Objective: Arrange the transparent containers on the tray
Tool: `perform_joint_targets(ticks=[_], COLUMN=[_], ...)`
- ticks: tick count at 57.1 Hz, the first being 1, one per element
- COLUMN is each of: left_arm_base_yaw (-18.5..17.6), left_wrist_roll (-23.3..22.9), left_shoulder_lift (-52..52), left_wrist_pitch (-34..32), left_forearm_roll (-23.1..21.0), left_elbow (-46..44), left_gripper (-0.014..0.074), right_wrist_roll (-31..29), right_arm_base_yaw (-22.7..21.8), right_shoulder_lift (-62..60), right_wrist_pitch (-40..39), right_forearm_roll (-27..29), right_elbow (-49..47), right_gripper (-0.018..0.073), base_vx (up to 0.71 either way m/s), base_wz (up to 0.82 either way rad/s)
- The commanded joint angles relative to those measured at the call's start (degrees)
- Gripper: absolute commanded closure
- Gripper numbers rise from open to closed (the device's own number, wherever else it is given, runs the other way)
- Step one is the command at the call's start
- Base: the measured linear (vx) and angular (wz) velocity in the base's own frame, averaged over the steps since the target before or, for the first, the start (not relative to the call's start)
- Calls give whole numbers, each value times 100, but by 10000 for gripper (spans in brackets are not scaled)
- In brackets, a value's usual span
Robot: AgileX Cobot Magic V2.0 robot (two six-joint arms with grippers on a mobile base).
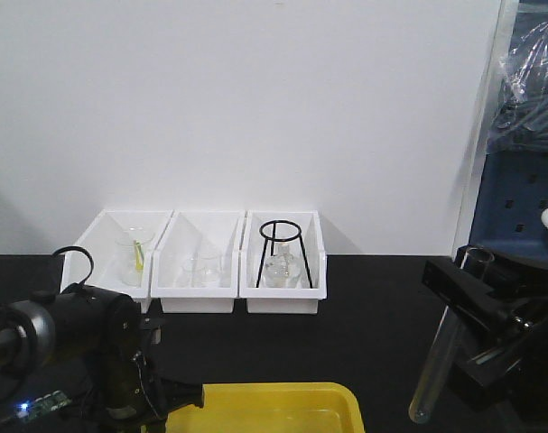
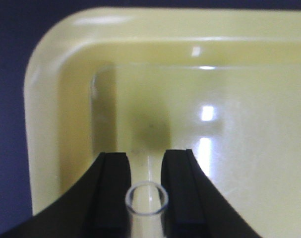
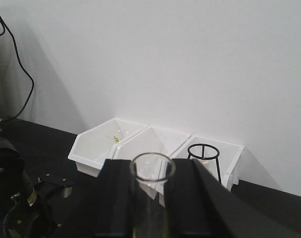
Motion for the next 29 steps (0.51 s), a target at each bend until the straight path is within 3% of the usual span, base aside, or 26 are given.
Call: perform_joint_targets(ticks=[1,14,29], left_arm_base_yaw=[-18,-7,-7], left_wrist_roll=[87,181,170], left_shoulder_lift=[-294,-294,-434], left_wrist_pitch=[-57,10,163], left_forearm_roll=[16,215,514], left_elbow=[-172,-172,-172], left_gripper=[419,258,241], right_wrist_roll=[-10,-10,-10], right_arm_base_yaw=[-5,-5,-5], right_shoulder_lift=[-67,-67,103], right_wrist_pitch=[-385,-314,-204], right_forearm_roll=[34,34,34], right_elbow=[-189,-189,-189], right_gripper=[571,571,571], base_vx=[0,0,0], base_wz=[0,0,0])
